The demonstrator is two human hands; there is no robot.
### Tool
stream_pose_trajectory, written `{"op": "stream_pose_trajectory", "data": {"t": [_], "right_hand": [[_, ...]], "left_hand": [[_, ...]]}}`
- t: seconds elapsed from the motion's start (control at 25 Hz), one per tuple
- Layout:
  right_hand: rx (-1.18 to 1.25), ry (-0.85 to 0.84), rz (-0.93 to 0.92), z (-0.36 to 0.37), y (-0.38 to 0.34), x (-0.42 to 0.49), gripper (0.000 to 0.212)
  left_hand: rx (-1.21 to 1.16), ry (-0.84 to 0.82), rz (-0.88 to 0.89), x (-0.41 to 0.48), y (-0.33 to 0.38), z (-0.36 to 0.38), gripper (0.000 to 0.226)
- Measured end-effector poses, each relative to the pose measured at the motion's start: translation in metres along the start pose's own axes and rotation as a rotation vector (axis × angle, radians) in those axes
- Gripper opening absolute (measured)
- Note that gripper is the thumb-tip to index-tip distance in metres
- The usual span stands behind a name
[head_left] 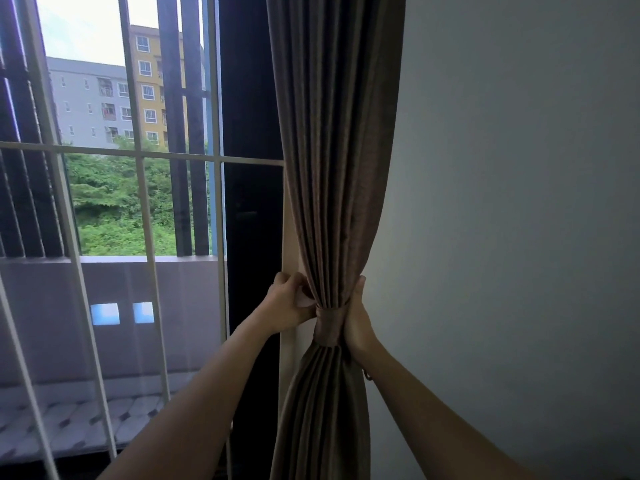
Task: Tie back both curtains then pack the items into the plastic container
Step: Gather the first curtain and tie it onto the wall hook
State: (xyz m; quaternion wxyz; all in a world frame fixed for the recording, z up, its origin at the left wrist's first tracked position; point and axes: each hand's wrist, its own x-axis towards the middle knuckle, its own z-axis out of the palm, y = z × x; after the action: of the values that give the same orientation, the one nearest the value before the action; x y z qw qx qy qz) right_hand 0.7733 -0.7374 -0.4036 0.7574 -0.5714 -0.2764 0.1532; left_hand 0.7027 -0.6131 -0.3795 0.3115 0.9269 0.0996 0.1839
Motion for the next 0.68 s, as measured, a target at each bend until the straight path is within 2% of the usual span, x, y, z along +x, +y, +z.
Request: {"op": "stream_pose_trajectory", "data": {"t": [0.04,0.16,0.32,0.4,0.52,0.6,0.68], "right_hand": [[0.013,-0.005,-0.01,0.002,0.001,0.0,0.071],[0.015,0.021,-0.019,0.009,0.001,-0.003,0.068],[-0.136,0.09,0.004,0.013,-0.003,-0.014,0.061],[-0.184,0.038,-0.01,0.01,-0.004,-0.017,0.064],[-0.231,-0.135,-0.082,0.002,-0.005,-0.021,0.073],[-0.305,-0.245,-0.141,-0.004,-0.007,-0.022,0.05],[-0.363,-0.282,-0.168,-0.005,-0.012,-0.023,0.053]], "left_hand": [[0.046,0.022,-0.006,-0.001,-0.002,0.0,0.069],[0.063,0.168,0.061,-0.006,-0.005,0.004,0.032],[-0.304,0.212,-0.018,-0.021,0.004,0.011,0.006],[-0.277,0.215,-0.046,-0.026,0.004,0.007,0.006],[-0.011,0.14,-0.047,-0.028,-0.001,-0.01,0.012],[0.12,0.121,0.017,-0.031,-0.002,-0.023,0.017],[0.077,0.082,0.051,-0.038,0.0,-0.026,0.018]]}}
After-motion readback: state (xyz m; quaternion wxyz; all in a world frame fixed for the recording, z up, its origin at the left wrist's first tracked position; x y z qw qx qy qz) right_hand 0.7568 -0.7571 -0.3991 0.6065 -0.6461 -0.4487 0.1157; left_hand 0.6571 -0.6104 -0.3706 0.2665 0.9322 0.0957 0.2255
